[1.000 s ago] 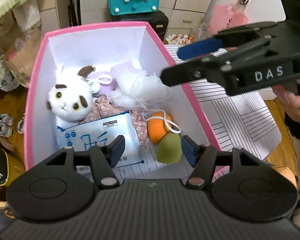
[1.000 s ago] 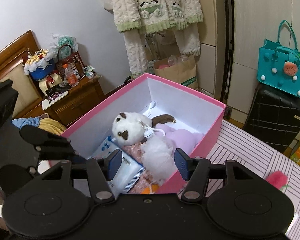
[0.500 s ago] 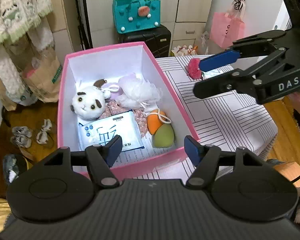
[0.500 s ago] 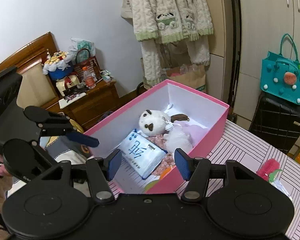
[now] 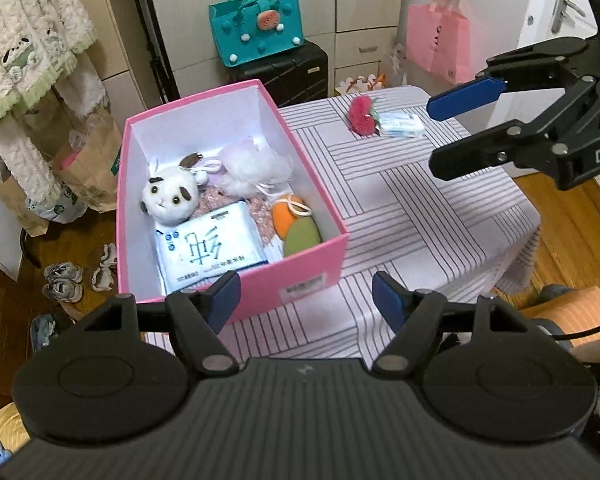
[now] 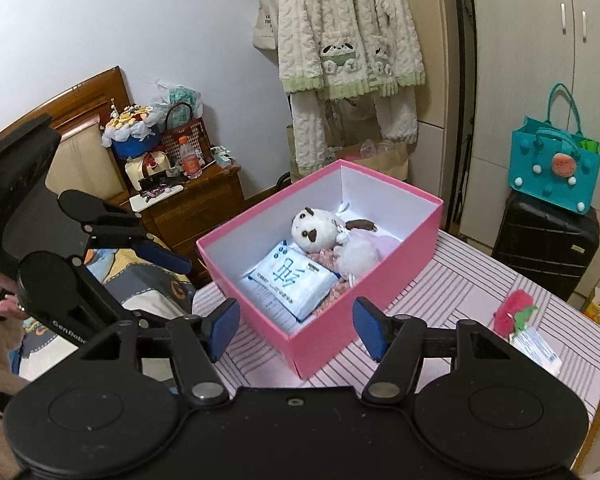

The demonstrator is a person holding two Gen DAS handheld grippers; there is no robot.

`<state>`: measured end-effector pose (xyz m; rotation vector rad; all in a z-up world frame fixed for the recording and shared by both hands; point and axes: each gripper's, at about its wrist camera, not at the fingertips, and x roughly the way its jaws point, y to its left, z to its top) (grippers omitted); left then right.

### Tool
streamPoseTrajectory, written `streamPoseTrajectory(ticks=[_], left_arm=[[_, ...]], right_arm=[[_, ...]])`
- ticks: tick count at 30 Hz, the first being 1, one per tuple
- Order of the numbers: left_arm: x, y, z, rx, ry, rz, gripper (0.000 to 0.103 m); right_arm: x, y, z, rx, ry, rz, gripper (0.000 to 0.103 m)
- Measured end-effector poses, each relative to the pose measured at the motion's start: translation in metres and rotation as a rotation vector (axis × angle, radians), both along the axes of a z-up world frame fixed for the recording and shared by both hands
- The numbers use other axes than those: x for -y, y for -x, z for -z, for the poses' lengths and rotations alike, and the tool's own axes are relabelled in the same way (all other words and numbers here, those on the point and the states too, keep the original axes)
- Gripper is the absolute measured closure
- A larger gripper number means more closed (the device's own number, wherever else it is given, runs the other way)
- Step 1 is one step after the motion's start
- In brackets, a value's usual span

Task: Organize soft objects
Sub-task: 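Withdraw both tools and move them toward the strawberry plush and wipes pack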

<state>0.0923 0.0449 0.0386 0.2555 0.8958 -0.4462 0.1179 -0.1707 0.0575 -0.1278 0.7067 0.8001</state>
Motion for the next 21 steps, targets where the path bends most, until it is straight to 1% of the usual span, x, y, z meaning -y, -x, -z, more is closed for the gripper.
streamPoseTrajectory(ticks=[3,9,15,21], left_arm=[[0.009,0.007,0.004,-0.009,-0.007,0.017,0.030],[0.031,0.017,0.014,-0.055,-0.019,0.063,0.030],[0.051,0.019,0.027,-0.085,-0.014,0.110,0.030],[0.072,0.013,0.045,-0.134,-0.003,0.164,0.030]], right_arm=[[0.008,0.011,0.005,0.005,0.010,0.000,0.035],[0.022,0.026,0.019,-0.009,0.027,0.011,0.034],[0.042,0.035,0.038,-0.045,0.025,0.046,0.033],[0.062,0.037,0.061,-0.092,0.037,0.095,0.033]])
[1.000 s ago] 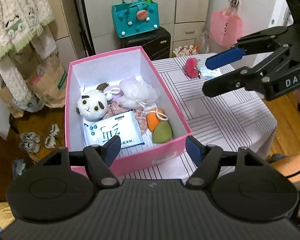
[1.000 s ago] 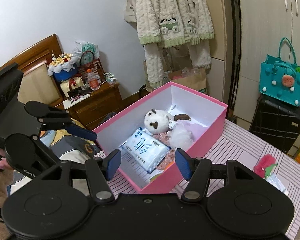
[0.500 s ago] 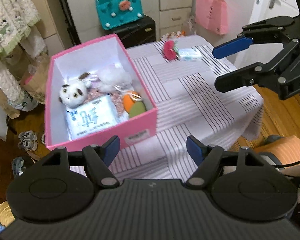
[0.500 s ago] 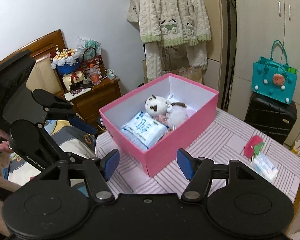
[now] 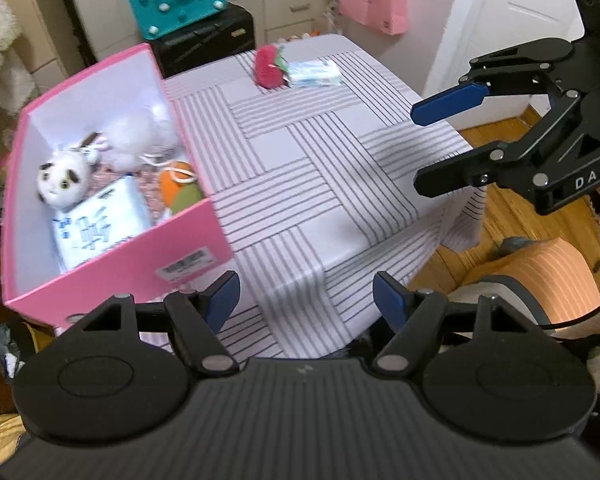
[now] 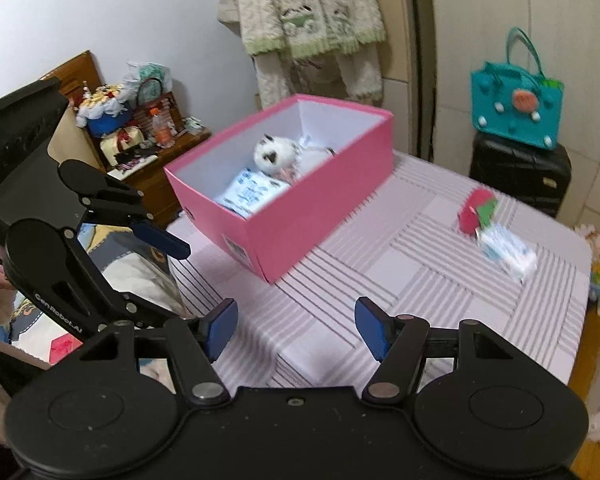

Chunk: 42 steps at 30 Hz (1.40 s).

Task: Organize soft objects
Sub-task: 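Withdraw both tools and move them toward the strawberry plush and wipes pack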

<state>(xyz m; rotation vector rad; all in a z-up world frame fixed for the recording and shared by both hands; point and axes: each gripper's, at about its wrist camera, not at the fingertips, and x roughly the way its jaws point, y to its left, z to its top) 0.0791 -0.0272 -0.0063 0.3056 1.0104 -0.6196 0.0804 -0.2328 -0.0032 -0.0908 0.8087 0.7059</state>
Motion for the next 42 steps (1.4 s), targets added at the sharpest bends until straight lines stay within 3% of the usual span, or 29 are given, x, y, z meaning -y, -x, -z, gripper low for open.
streamPoseTrajectory(ticks=[5,14,22,27,32,39,42], left_arm=[[0.016,-0.010,0.012,-0.032,0.034,0.024,0.030],[0.056,-0.028,0.009,0.082,0.198,0.013,0.030],[0.066,-0.065,0.032,0.134,0.242,-0.079,0.030],[0.076,-0.092,0.044,0.227,0.254,-0.148,0.030],[0.091,-0.120,0.051,0.225,0.313,-0.161,0.031],[0.112,-0.157,0.060,0.233,0.335,-0.214,0.035],[0.118,-0.172,0.066,0.243,0.315,-0.285,0.038]], right_arm=[[0.016,-0.003,0.017,-0.019,0.013,0.034,0.033],[0.044,-0.027,0.041,0.040,0.020,0.154,0.033],[0.064,-0.054,0.069,0.120,0.027,0.247,0.033],[0.075,-0.078,0.086,0.132,0.011,0.309,0.033],[0.078,-0.103,0.096,0.155,0.014,0.375,0.033],[0.074,-0.134,0.110,0.202,0.097,0.368,0.030],[0.073,-0.148,0.116,0.227,0.150,0.355,0.028]])
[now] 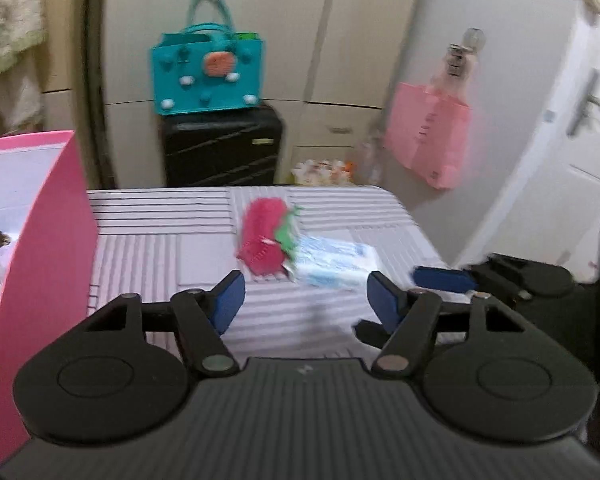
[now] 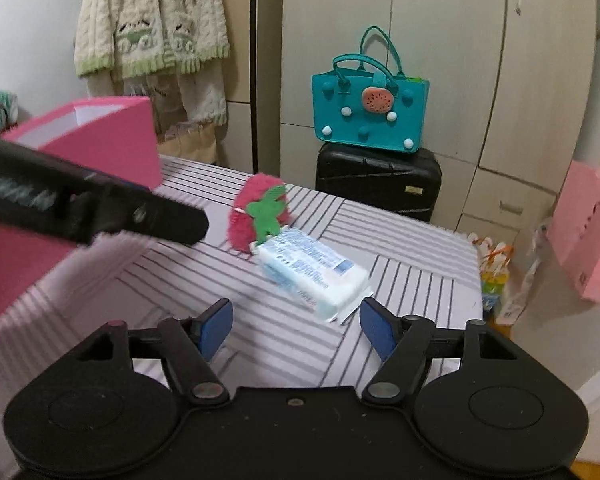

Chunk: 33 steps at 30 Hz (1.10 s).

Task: Organize soft objects
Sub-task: 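Withdraw both tools and move them toward the strawberry plush and wipes pack, then close the left gripper on the pink strawberry plush while the right gripper grips the white wipes pack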

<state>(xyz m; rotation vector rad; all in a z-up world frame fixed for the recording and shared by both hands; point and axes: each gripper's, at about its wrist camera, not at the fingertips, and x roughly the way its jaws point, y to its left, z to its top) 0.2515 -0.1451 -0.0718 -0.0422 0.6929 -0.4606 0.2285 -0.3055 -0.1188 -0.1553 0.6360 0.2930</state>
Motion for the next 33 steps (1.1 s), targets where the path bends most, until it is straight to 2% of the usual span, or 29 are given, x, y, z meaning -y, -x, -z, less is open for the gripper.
streamPoseTrajectory(ticks=[3,4,11,15,17,19,20,22,24,26,29,32,33], left_arm=[[0.008,-0.014,0.006,0.008,-0.038,-0.061,0.041],[0.009,-0.018,0.008,-0.005,-0.033,-0.066,0.044],[0.020,-0.051,0.017,-0.051,-0.028,-0.108,0.048],[0.022,-0.060,0.023,-0.045,-0.027,-0.137,0.050],[0.023,-0.062,0.024,-0.023,-0.019,-0.142,0.050],[0.025,-0.063,0.027,-0.002,-0.017,-0.133,0.050],[0.027,-0.065,0.029,-0.004,-0.026,-0.131,0.050],[0.029,-0.067,0.033,-0.014,-0.033,-0.129,0.050],[0.030,-0.070,0.037,-0.015,-0.039,-0.146,0.050],[0.030,-0.070,0.039,-0.005,-0.048,-0.165,0.052],[0.028,-0.072,0.042,0.016,-0.056,-0.181,0.053],[0.025,-0.077,0.045,-0.002,-0.034,-0.190,0.068],[0.023,-0.078,0.046,-0.013,-0.017,-0.186,0.070]], right_arm=[[0.003,-0.012,0.003,0.011,0.034,-0.015,0.028],[0.004,-0.016,0.003,0.013,0.038,-0.024,0.028],[0.011,-0.039,0.006,0.023,0.043,-0.156,0.027],[0.013,-0.047,0.009,0.019,0.015,-0.192,0.027],[0.013,-0.046,0.008,0.022,0.015,-0.193,0.033],[0.015,-0.041,0.005,0.035,0.022,-0.188,0.053],[0.016,-0.038,0.004,0.037,0.014,-0.193,0.057],[0.020,-0.033,0.003,0.029,-0.007,-0.184,0.072],[0.023,-0.027,0.002,0.017,-0.013,-0.155,0.078],[0.024,-0.022,0.002,0.001,-0.018,-0.166,0.078],[0.022,-0.016,0.001,0.034,0.002,-0.200,0.078],[0.020,-0.024,-0.001,0.055,0.011,-0.233,0.060],[0.020,-0.031,0.000,0.040,0.009,-0.250,0.049]])
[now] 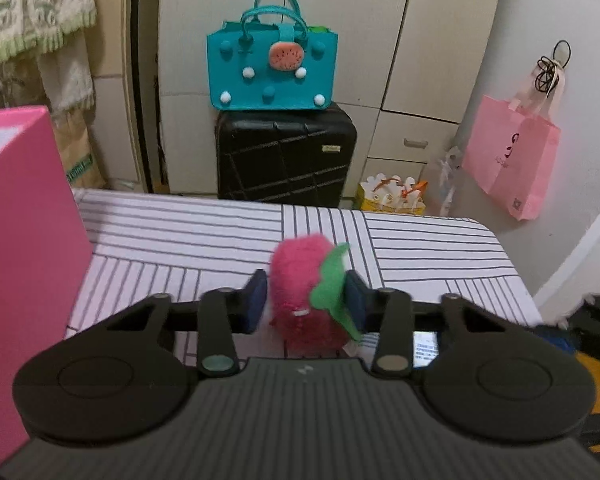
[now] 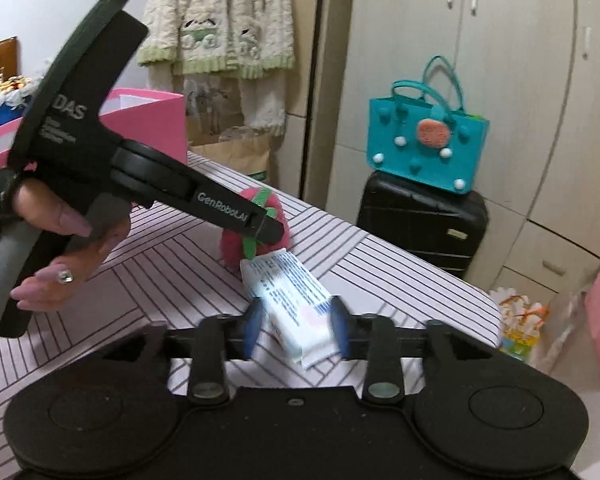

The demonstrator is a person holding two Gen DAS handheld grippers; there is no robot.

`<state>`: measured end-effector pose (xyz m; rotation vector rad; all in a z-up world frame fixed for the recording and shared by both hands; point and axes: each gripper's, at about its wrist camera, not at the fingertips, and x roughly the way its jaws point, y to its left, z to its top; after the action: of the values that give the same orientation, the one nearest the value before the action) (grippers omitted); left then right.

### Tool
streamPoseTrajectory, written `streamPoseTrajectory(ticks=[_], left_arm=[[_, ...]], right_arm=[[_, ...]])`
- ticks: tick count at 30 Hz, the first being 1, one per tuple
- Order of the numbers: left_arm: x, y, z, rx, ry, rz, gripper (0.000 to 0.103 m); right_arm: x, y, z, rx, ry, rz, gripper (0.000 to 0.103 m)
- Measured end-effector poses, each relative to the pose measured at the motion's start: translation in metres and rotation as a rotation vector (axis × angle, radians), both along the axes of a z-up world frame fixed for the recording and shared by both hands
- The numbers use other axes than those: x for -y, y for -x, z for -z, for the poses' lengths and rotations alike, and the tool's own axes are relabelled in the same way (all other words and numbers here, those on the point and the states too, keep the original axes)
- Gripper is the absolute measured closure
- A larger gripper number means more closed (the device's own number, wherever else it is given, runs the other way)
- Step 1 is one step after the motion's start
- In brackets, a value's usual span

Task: Organize soft objects
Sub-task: 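Close the left gripper on the pink strawberry plush while the right gripper grips the white wipes pack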

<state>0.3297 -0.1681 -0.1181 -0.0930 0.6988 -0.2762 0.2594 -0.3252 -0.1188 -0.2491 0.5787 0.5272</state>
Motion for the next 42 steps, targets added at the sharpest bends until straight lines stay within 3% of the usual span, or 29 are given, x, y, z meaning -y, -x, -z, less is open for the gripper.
streamPoseTrajectory(ticks=[1,7,16,20,23,29,30,31,32,42], left_arm=[[-0.002,-0.001,0.001,-0.011,0.020,0.004,0.072],[-0.005,-0.001,0.002,-0.011,0.028,-0.007,0.074],[0.003,0.016,-0.004,0.015,-0.095,-0.032,0.074],[0.004,0.025,-0.007,-0.001,-0.095,-0.014,0.074],[0.004,0.034,-0.010,0.009,-0.115,0.008,0.074],[-0.007,0.040,-0.011,0.003,-0.079,0.002,0.074],[-0.009,0.041,-0.010,0.000,-0.077,0.003,0.074],[-0.010,0.040,-0.010,-0.006,-0.071,0.003,0.074],[-0.011,0.041,-0.009,-0.010,-0.065,0.005,0.074],[-0.013,0.067,-0.017,-0.032,-0.043,0.085,0.074]], right_arm=[[-0.001,-0.007,0.001,-0.015,0.004,-0.012,0.043],[-0.009,-0.030,0.016,-0.018,0.071,-0.070,0.033],[0.000,-0.022,0.013,-0.072,-0.027,0.037,0.050],[-0.002,-0.021,0.011,-0.206,-0.041,0.155,0.050],[-0.009,-0.018,0.006,-0.267,-0.075,0.110,0.049],[-0.022,-0.027,0.015,-0.184,-0.018,0.141,0.044],[-0.022,-0.029,0.016,-0.182,-0.030,0.146,0.045],[-0.020,-0.031,0.015,-0.175,-0.034,0.152,0.057],[-0.019,-0.028,0.013,-0.162,-0.031,0.159,0.058],[-0.005,0.002,0.004,-0.171,-0.116,0.236,0.059]])
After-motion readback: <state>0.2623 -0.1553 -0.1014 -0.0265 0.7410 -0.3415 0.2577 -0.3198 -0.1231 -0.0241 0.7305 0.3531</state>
